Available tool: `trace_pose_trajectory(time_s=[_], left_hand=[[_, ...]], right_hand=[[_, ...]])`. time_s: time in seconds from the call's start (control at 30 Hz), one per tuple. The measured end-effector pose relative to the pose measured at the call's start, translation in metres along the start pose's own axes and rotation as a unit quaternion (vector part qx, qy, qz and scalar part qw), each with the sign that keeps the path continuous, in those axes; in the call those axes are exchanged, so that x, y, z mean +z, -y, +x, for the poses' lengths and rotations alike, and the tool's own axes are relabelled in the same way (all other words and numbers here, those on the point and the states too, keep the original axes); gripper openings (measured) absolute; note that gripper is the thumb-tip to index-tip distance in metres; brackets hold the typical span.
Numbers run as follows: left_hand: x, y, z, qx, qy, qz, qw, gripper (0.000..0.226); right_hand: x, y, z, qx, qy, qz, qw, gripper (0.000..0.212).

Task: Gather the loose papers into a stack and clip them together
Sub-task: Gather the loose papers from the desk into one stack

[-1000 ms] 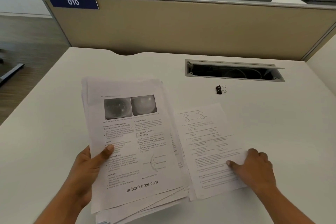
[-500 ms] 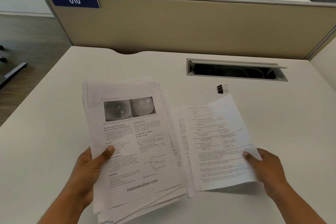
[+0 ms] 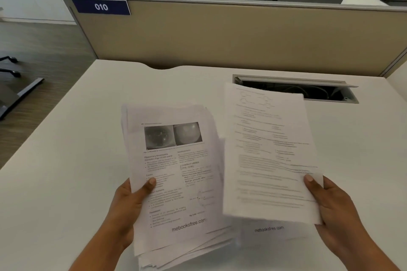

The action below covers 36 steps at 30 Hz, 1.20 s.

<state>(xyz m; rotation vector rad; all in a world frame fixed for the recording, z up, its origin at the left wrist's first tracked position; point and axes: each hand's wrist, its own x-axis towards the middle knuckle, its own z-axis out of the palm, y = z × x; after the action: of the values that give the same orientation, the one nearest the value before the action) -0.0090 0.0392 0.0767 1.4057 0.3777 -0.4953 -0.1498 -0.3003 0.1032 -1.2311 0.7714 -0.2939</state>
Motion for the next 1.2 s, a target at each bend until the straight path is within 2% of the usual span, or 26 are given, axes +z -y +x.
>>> trace_pose_trajectory(time_s=[0.03,0.13,0.23,0.3,0.43,0.53,0.63,0.7,0.83,0.97,1.13,1.2], left_hand=[[0.005,0.000,-0.001,-0.001,0.003,0.002,1.000,0.022],[0.020,-0.001,-0.004,0.000,0.015,0.007,1.000,0.024],[0.034,-0.004,-0.011,-0.003,0.049,0.015,0.999,0.026],[0.041,-0.005,-0.016,-0.008,0.066,0.008,0.998,0.021],[0.049,-0.006,-0.022,-0.018,0.092,0.001,0.996,0.022],[0.052,-0.006,-0.023,-0.016,0.092,0.008,0.996,0.022],[0.056,-0.009,-0.025,-0.004,0.089,0.036,0.995,0.019],[0.058,-0.010,-0.025,0.002,0.081,0.052,0.995,0.020],[0.060,-0.012,-0.027,-0.033,0.079,0.004,0.996,0.051],[0.060,-0.016,-0.027,-0.007,0.065,0.020,0.998,0.028],[0.054,-0.017,-0.028,0.030,0.042,0.030,0.998,0.021],[0.046,-0.019,-0.026,0.039,0.025,0.019,0.999,0.020]], right_hand=[[0.011,-0.001,-0.005,-0.009,0.006,-0.015,1.000,0.048],[0.043,-0.007,-0.018,-0.031,0.015,-0.043,0.998,0.021],[0.064,-0.013,-0.025,-0.045,0.015,-0.083,0.995,0.009],[0.070,-0.015,-0.026,-0.046,0.011,-0.112,0.993,0.010],[0.071,-0.019,-0.022,-0.034,-0.010,-0.182,0.983,0.028],[0.066,-0.018,-0.018,0.024,0.039,-0.188,0.981,0.043],[0.062,-0.014,-0.019,0.033,0.111,-0.196,0.974,0.029],[0.061,-0.014,-0.022,0.014,0.103,-0.185,0.977,0.022],[0.063,-0.017,-0.028,-0.021,0.070,-0.190,0.979,0.021],[0.062,-0.019,-0.030,-0.029,0.075,-0.187,0.979,0.022],[0.058,-0.013,-0.026,0.035,0.136,-0.164,0.976,0.018],[0.049,-0.012,-0.016,0.053,0.113,-0.186,0.975,0.020]])
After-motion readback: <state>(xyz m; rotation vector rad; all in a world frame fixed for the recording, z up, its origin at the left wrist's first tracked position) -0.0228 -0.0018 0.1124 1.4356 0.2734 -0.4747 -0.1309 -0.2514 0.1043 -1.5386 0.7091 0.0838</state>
